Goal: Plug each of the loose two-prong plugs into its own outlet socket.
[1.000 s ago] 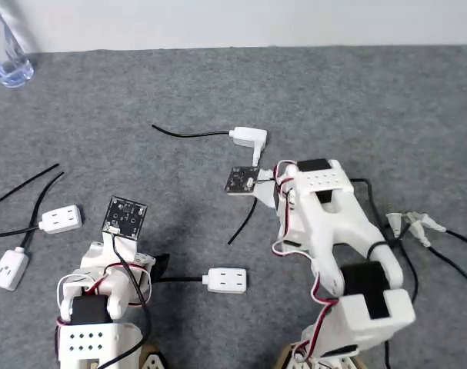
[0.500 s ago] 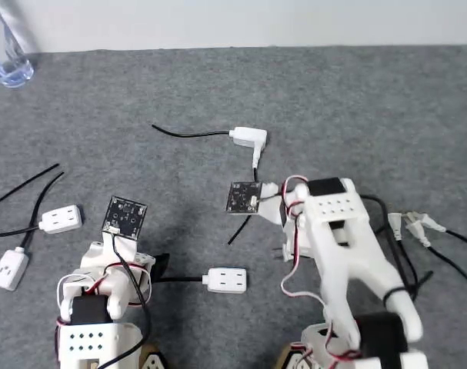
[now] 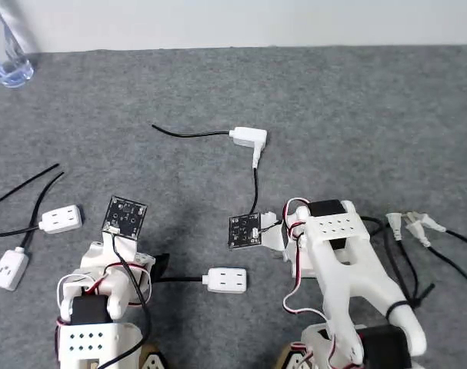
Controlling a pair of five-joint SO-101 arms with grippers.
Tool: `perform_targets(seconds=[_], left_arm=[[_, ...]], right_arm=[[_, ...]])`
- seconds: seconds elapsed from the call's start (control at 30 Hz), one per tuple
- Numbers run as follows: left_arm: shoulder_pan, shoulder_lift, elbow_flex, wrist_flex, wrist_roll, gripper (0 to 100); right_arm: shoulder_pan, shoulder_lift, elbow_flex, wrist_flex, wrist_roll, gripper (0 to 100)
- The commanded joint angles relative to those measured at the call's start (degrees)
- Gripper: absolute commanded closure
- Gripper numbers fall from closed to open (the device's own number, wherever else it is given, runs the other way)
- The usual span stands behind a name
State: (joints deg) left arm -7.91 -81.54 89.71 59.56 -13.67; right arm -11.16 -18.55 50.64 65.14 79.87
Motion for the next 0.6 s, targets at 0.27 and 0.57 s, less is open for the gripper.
perform_targets(seconds=[0.27,0.57], left_arm=[[0.6,-0.4,-0.3,-1.4,0.5,68],[0.6,-0.4,-0.3,-1.4,0.5,68]], right_arm=[[-1.8,-1.4,-2.6,-4.0,1.4,78.6],[-1.9,-1.5,2.5,-11.0,3.2,78.6]])
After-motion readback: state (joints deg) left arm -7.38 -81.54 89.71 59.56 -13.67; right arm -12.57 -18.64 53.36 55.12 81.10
